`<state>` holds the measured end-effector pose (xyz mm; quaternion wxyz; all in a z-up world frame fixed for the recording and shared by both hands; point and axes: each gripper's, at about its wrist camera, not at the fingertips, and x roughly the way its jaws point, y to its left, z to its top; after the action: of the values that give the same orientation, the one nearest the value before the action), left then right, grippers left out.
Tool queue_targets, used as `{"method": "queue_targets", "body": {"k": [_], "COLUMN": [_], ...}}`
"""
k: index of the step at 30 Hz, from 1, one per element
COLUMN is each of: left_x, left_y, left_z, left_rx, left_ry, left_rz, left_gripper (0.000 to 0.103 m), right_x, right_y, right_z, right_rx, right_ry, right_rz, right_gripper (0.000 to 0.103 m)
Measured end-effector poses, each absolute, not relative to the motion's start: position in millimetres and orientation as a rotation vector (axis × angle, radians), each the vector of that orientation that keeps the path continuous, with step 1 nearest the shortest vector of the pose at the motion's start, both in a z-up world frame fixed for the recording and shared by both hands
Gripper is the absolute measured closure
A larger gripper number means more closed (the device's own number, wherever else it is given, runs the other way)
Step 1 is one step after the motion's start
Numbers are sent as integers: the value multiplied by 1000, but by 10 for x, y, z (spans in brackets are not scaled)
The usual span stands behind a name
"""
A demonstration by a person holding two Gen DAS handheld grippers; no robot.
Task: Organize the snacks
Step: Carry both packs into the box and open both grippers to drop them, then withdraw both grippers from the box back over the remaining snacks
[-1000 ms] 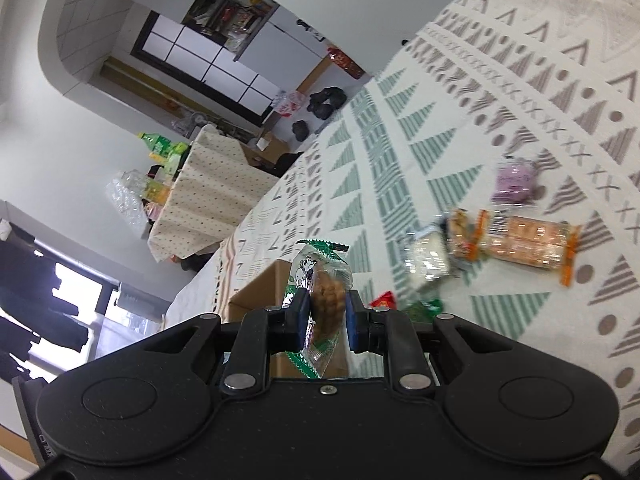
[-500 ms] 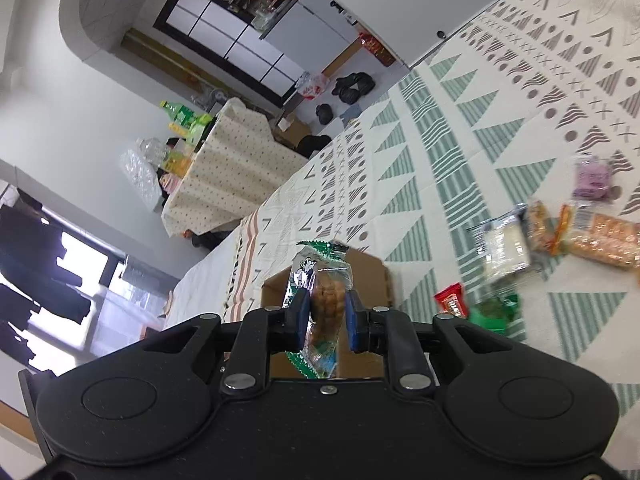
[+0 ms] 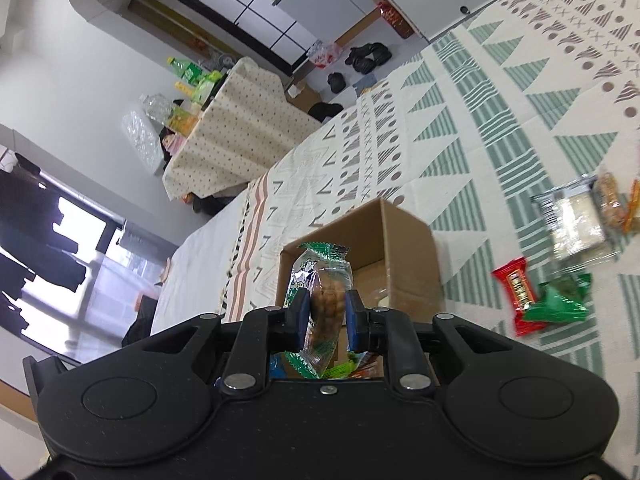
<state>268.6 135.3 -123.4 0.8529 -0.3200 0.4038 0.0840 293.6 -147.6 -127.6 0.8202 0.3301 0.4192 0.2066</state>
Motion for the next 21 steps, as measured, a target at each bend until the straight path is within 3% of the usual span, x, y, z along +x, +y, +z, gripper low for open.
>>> {"method": "queue_targets", "body": {"k": [9, 21], "left_x": [2865, 2759], "left_y": [1438, 1459], "left_z": [-1345, -1282], "left_rx": [-712, -681], "left_ry": [860, 869], "left_rz": [147, 211], "left_gripper": [71, 33], "right_x": [3070, 3155], "right_y": [-1176, -1090], "right_z": [-1367, -1383], "right_rx": [671, 676], "right_ry": [930, 919], "right_rz": [430, 417], "right_gripper": [84, 84]}}
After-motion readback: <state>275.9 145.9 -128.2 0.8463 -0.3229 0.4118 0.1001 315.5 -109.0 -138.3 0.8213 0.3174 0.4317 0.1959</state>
